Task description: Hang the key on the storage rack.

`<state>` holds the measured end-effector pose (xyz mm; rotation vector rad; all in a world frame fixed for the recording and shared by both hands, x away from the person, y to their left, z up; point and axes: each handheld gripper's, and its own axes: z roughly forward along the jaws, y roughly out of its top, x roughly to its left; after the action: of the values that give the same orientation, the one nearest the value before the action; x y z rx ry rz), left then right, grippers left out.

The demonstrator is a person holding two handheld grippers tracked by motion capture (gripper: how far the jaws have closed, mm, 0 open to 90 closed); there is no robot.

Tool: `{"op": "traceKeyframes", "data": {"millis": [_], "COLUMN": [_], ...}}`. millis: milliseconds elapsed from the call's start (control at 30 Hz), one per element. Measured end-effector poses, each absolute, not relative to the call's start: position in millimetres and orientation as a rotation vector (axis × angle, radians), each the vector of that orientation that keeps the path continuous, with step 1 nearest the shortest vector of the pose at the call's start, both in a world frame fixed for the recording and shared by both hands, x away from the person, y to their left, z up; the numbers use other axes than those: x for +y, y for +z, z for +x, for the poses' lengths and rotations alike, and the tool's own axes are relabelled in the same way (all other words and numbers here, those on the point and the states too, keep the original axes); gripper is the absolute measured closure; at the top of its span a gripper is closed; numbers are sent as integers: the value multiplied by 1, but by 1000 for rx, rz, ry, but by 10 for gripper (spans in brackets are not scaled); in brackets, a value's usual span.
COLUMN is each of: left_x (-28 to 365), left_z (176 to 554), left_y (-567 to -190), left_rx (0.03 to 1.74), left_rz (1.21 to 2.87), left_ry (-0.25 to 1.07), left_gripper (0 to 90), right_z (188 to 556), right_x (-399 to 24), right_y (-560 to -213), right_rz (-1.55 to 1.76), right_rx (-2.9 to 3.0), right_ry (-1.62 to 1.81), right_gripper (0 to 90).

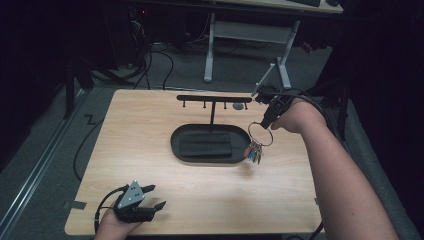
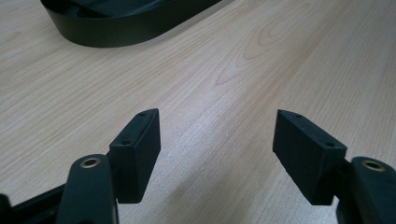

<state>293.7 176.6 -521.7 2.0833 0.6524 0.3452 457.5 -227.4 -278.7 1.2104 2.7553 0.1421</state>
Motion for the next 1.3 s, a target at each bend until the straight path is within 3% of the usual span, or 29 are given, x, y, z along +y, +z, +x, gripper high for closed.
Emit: {"op": "traceKeyframes", "data": {"millis": [1300], "left_x": [177], "left_z": [294], "left_y": [-523], "left_rx": [662], "left_rz": [2104], "left_ry": [348], "left_gripper": [328], "right_z": [534], "right_x": [-216], "right_y": [-287], "right_rz": [1255], "right_rx": [2700], "right_ry": [184], "right_gripper": [877]}}
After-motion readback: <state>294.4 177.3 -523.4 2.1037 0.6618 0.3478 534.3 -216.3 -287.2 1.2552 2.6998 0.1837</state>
